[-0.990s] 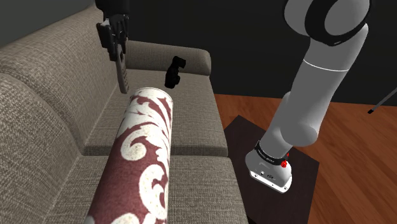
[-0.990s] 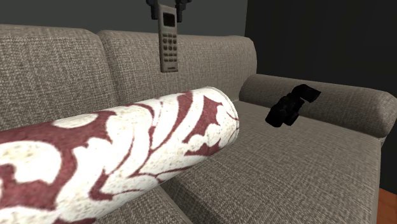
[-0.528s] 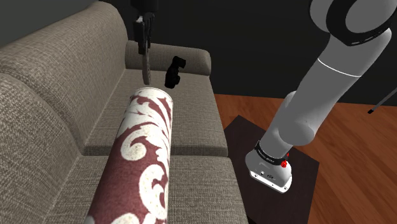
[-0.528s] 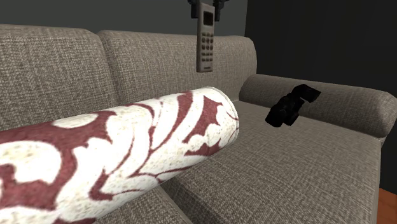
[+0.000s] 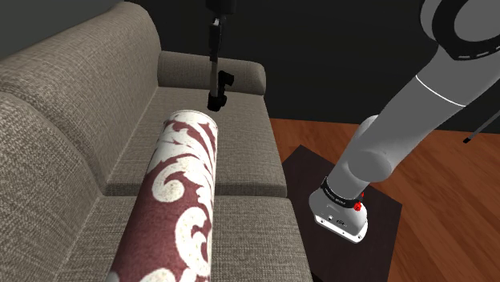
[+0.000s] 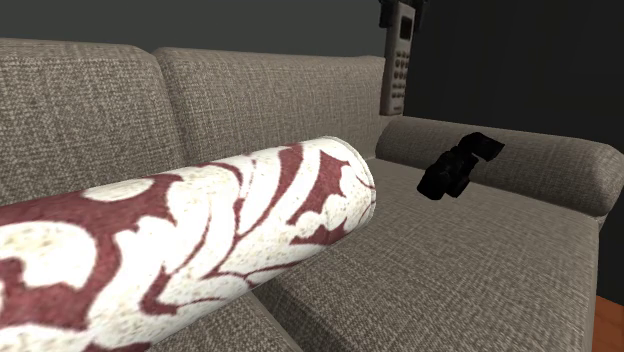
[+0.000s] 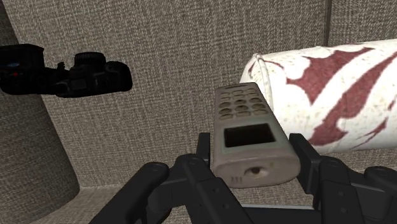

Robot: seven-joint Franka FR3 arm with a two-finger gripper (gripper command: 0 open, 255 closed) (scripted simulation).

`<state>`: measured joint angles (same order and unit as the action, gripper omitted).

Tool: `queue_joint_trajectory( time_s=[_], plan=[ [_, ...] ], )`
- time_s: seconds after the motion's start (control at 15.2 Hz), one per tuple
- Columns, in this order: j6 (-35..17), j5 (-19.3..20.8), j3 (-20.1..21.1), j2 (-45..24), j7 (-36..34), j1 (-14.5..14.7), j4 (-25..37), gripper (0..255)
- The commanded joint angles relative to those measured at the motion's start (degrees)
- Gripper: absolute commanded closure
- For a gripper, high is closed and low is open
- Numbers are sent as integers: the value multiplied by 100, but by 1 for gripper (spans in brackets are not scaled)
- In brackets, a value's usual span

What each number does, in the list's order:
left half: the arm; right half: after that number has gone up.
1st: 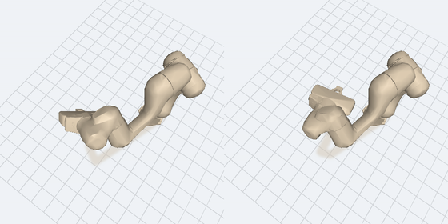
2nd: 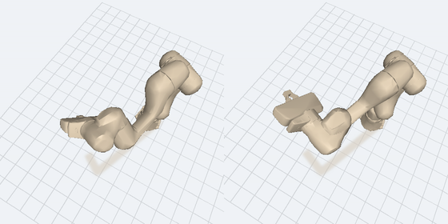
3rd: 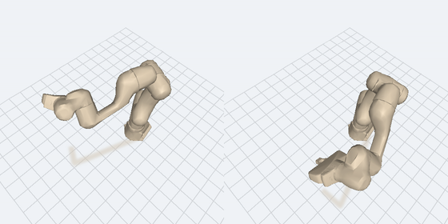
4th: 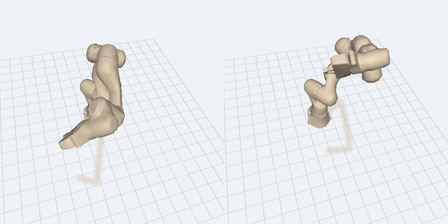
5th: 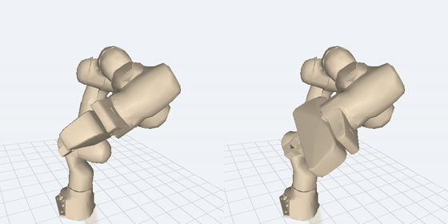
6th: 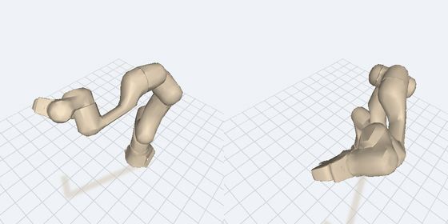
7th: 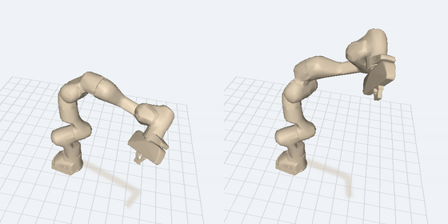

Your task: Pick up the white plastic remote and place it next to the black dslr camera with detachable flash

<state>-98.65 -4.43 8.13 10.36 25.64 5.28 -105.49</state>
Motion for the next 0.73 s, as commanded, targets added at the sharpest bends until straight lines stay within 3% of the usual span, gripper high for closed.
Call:
queue_joint_trajectory(
  time_s=[0.0, 0.66],
  plan=[
    [32, -5, -156, 134, 266, -100, -118, 255],
    [139, 117, -1040, 438, 1656, -641, -406, 255]
  ],
)
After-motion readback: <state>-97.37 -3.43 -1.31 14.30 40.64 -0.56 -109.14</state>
